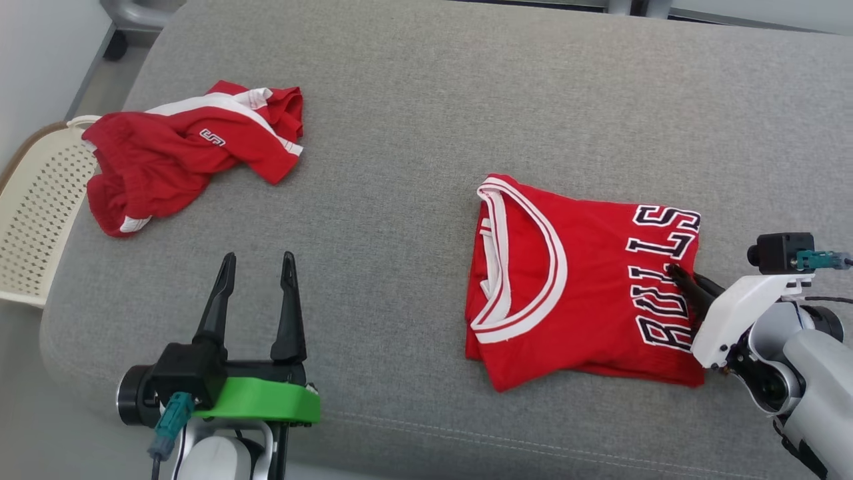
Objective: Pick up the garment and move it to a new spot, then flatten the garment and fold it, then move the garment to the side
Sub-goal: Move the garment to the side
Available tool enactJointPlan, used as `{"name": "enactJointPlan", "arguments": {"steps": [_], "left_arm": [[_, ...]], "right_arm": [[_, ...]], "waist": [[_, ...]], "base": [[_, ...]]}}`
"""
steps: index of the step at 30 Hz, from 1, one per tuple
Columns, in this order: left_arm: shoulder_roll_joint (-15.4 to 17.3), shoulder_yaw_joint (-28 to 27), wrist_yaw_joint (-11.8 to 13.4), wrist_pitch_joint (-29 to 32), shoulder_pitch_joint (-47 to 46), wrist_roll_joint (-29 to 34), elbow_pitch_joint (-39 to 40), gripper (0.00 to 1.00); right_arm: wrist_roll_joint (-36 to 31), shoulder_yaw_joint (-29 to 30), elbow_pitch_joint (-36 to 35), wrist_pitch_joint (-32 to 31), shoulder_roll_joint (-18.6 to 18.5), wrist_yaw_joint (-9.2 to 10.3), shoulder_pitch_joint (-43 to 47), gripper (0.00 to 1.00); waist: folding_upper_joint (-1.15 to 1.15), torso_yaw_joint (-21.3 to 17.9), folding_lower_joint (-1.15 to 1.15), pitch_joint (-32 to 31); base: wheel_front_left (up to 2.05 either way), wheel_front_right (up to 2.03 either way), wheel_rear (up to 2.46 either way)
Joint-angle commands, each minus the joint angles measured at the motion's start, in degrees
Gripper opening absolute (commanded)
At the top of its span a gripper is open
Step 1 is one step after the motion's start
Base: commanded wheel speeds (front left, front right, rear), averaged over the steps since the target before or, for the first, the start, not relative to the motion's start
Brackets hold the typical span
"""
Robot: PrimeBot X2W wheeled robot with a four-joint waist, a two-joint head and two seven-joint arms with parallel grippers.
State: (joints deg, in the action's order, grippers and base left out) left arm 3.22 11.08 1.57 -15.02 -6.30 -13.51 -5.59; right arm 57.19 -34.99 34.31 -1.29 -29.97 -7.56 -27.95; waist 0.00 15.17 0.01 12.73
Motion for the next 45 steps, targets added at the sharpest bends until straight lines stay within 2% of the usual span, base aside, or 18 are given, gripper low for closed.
{"name": "enactJointPlan", "arguments": {"steps": [1,13,14,20,25,33,39,45], "left_arm": [[0.01,-0.57,-0.27,-0.16,-0.75,0.60,0.38,1.00],[1.62,-2.82,-0.90,-0.17,-2.32,3.14,1.83,1.00],[1.62,-2.82,-0.90,-0.17,-2.32,3.14,1.83,1.00],[3.06,-2.88,-1.26,-0.13,-3.77,3.75,2.26,1.00],[4.11,-2.52,-1.46,0.70,-5.29,4.34,3.07,1.00],[4.96,-1.40,-1.70,2.00,-7.96,5.32,5.20,1.00],[5.81,-0.62,-2.30,2.57,-9.80,5.63,6.73,1.00],[6.13,0.66,-2.81,2.94,-12.17,6.36,8.50,1.00]], "right_arm": [[-0.80,-0.64,0.00,0.89,-1.10,0.14,0.20,0.00],[-4.67,-1.81,-2.93,8.21,0.24,0.13,1.14,0.00],[-4.67,-1.81,-2.93,8.21,0.24,0.13,1.14,0.00],[-5.45,-1.44,-2.87,10.93,1.51,0.13,1.48,0.00],[-5.93,-0.82,-2.61,12.75,2.25,0.13,0.09,0.00],[-7.17,-0.02,-1.58,14.51,1.98,0.13,-7.05,0.00],[-7.13,-0.45,0.57,14.94,1.27,0.13,-16.36,0.00],[-5.91,-0.37,5.26,15.31,-1.46,0.13,-23.93,0.00]], "waist": [[0.00,-2.51,-0.01,0.17],[0.00,-17.84,-0.01,2.74],[0.00,-17.84,-0.01,2.74],[0.00,-25.54,-0.01,4.65],[0.00,-29.69,-0.01,6.48],[0.00,-31.64,-0.01,10.60],[0.00,-30.49,-0.01,14.45],[0.00,-28.24,-0.01,18.53]], "base": [[0.00,0.00,0.00],[0.00,0.00,0.00],[0.00,0.00,0.00],[0.00,0.00,0.00],[0.00,0.00,0.00],[0.00,0.00,0.00],[0.00,0.00,0.00],[0.00,0.00,0.00]]}}
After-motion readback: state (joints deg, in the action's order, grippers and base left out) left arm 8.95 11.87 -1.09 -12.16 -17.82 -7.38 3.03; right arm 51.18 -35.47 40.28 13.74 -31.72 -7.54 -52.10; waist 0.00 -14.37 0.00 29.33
